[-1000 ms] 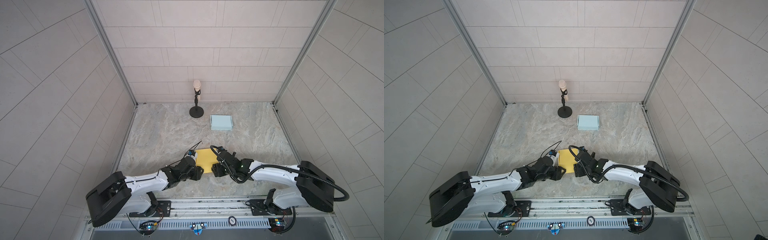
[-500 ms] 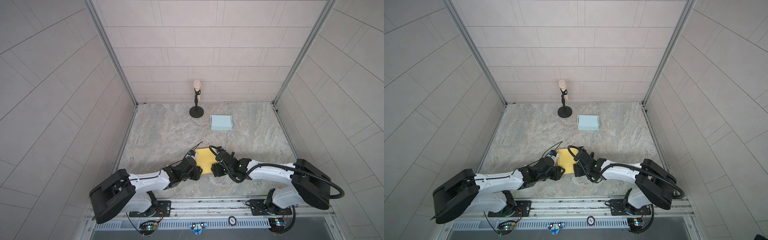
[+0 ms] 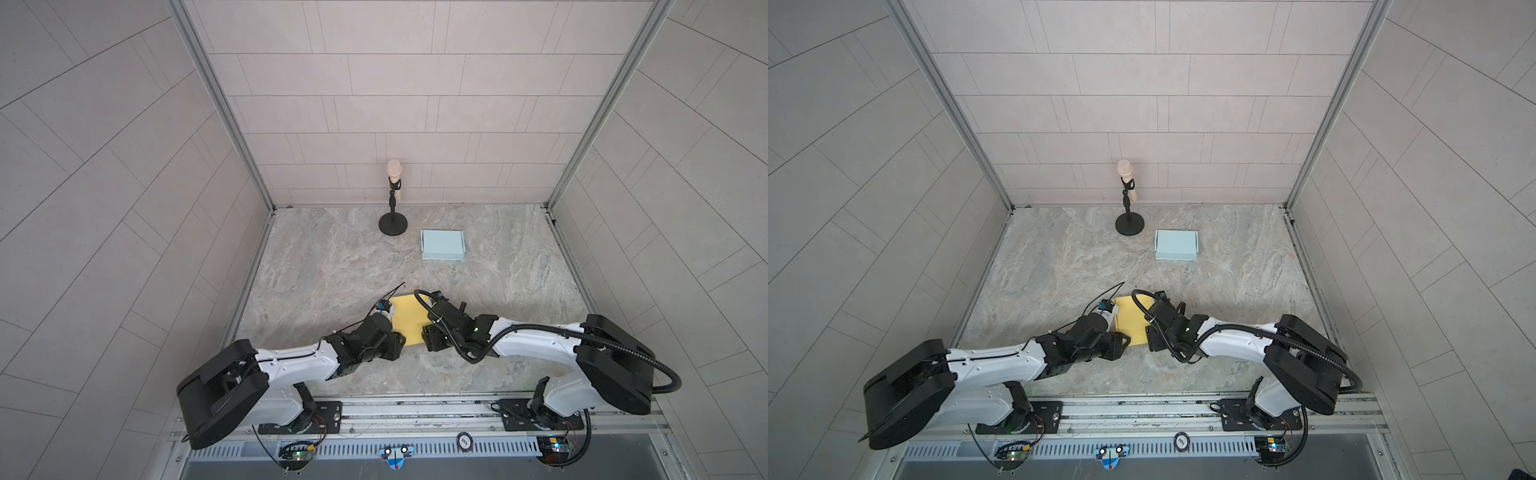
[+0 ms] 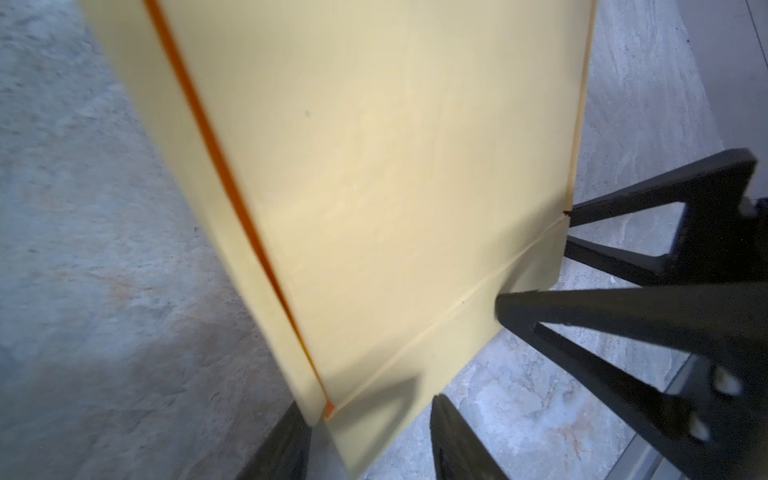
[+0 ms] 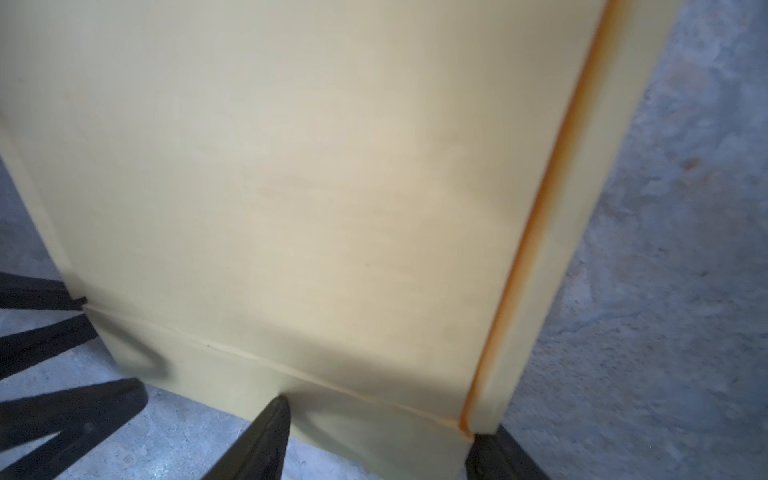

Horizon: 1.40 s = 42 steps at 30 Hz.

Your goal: Fold the paper box

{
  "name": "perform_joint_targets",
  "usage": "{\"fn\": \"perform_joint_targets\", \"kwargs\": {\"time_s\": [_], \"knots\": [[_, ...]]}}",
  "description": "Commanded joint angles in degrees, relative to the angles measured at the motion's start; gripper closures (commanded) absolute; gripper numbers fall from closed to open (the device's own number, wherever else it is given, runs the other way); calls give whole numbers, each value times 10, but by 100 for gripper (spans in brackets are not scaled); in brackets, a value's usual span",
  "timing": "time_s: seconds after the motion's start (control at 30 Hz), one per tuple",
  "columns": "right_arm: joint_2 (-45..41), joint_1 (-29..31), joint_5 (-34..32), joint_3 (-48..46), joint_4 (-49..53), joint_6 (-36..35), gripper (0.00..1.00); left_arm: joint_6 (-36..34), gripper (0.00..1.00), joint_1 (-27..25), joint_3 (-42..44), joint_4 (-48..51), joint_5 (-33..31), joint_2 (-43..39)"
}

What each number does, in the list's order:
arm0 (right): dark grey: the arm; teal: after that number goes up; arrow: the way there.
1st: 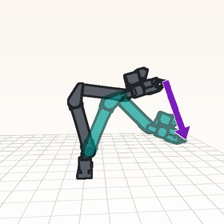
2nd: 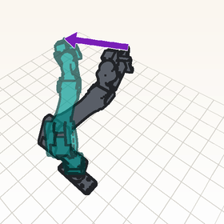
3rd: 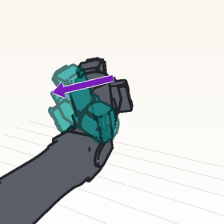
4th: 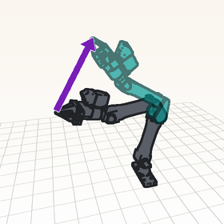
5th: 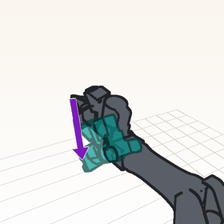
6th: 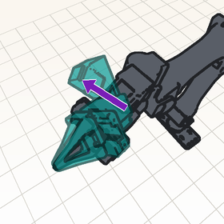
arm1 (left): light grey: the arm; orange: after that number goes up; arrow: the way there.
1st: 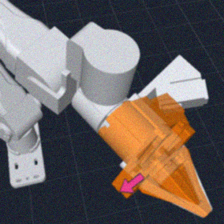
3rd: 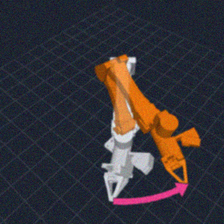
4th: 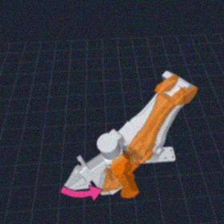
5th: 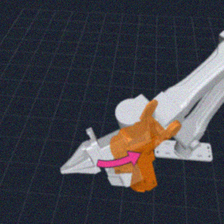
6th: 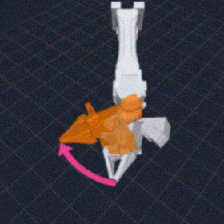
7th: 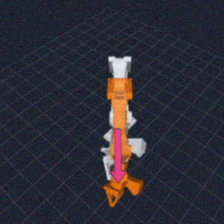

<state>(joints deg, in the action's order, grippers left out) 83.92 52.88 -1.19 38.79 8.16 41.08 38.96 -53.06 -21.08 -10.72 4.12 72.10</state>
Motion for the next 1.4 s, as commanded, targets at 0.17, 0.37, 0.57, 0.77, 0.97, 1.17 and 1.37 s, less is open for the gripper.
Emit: {"fn": "perform_joint_targets", "kwargs": {"time_s": [0.17,0.37,0.57,0.77,0.97,1.17,1.37], "knots": [[5,4,-17,12,8,1,33,-17,41,4,17,28,-2,-49],[13,1,-16,14,4,0,33,-39,40,48,20,59,17,-90],[10,0,-14,17,4,0,34,-38,39,54,15,51,26,-82],[6,0,-10,21,4,-3,34,-29,38,54,18,14,40,-54],[13,0,-9,31,4,-7,34,-50,38,74,2,59,31,-87],[19,-2,-5,40,4,-12,34,-83,39,107,-23,93,38,-94],[25,-4,-2,48,4,-14,33,-74,39,107,-23,52,59,-51]]}}
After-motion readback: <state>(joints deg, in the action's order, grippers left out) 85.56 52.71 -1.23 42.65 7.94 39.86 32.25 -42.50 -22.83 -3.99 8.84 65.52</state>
